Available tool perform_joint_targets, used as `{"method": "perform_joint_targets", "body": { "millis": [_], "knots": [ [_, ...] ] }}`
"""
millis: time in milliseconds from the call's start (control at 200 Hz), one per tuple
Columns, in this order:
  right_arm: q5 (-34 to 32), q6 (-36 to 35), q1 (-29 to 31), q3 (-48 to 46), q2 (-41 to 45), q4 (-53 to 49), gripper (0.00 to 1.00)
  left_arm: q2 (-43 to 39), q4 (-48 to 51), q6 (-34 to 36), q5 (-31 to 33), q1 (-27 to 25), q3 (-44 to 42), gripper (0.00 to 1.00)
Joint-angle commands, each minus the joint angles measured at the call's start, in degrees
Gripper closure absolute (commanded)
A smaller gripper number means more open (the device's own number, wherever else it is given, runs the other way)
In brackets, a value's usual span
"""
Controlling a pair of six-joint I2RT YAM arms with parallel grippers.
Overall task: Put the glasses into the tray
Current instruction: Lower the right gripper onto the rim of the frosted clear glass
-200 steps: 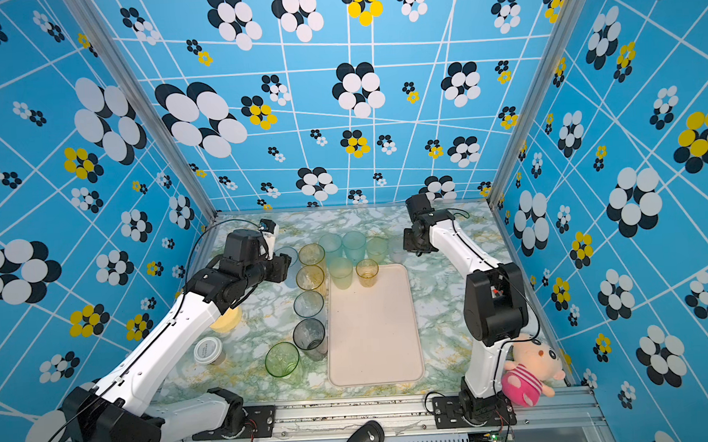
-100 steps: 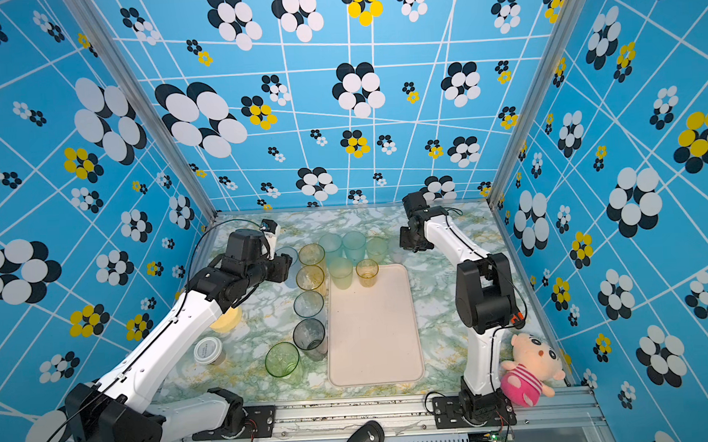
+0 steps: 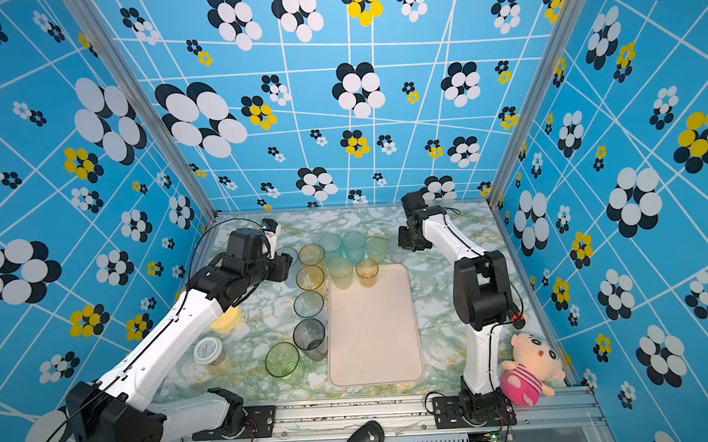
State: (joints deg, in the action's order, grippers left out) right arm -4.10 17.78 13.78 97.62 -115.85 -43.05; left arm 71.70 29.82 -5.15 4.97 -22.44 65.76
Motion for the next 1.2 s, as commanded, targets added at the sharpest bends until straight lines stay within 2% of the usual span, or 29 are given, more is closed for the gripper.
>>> {"method": "perform_joint_targets", "body": {
  "millis": [0, 855, 1195],
  "knots": [
    [0.4, -0.5, -0.5, 1.8, -1.6, -1.4, 0.77, 0.3, 0.9, 0.7, 0.7, -0.3, 2.2, 0.39],
    [1.4, -0.4, -0.8, 4.5, -5.2, -2.0, 0.85, 0.7, 0.9, 0.8, 0.8, -0.2, 2.0, 0.39],
    [1.1, -0.8, -0.8, 4.4, -5.7, -2.6, 0.97, 0.8, 0.9, 0.8, 0.8, -0.2, 1.9, 0.39]
  ]
}}
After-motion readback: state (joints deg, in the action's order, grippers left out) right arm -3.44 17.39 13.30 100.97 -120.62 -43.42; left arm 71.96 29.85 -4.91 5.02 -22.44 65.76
